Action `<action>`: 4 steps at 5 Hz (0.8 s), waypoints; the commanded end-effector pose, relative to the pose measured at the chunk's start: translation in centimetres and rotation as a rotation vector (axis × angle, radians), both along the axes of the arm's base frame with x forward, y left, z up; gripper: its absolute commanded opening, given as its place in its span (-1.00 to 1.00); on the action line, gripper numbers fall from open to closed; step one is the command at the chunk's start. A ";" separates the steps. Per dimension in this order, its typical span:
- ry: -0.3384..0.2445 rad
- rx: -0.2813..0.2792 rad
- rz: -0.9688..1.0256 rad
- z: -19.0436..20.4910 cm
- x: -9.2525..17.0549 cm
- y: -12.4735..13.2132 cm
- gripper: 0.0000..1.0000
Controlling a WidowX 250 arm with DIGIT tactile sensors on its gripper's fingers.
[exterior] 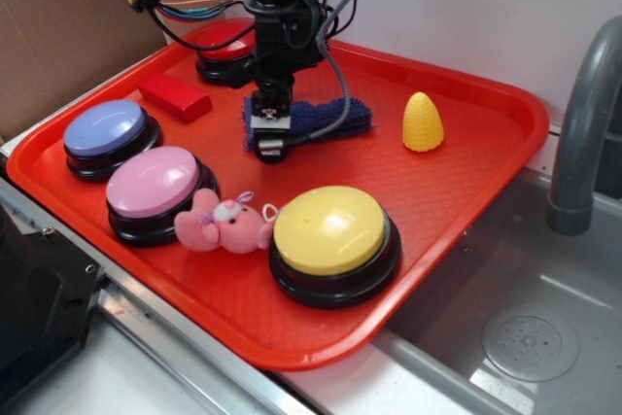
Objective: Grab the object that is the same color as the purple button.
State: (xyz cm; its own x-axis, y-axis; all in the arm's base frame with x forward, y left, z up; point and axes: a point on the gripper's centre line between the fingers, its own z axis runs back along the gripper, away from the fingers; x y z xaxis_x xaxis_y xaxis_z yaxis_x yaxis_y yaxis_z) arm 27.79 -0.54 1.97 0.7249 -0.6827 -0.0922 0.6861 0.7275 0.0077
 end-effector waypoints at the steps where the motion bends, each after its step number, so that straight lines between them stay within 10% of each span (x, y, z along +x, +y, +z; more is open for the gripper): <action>1: -0.023 -0.086 0.069 -0.9 0.3 -0.3 -1.00; 2: -0.019 -0.084 0.106 -0.8 0.2 -0.4 -1.00; 4: -0.117 0.161 0.215 4.3 -0.3 1.3 -1.00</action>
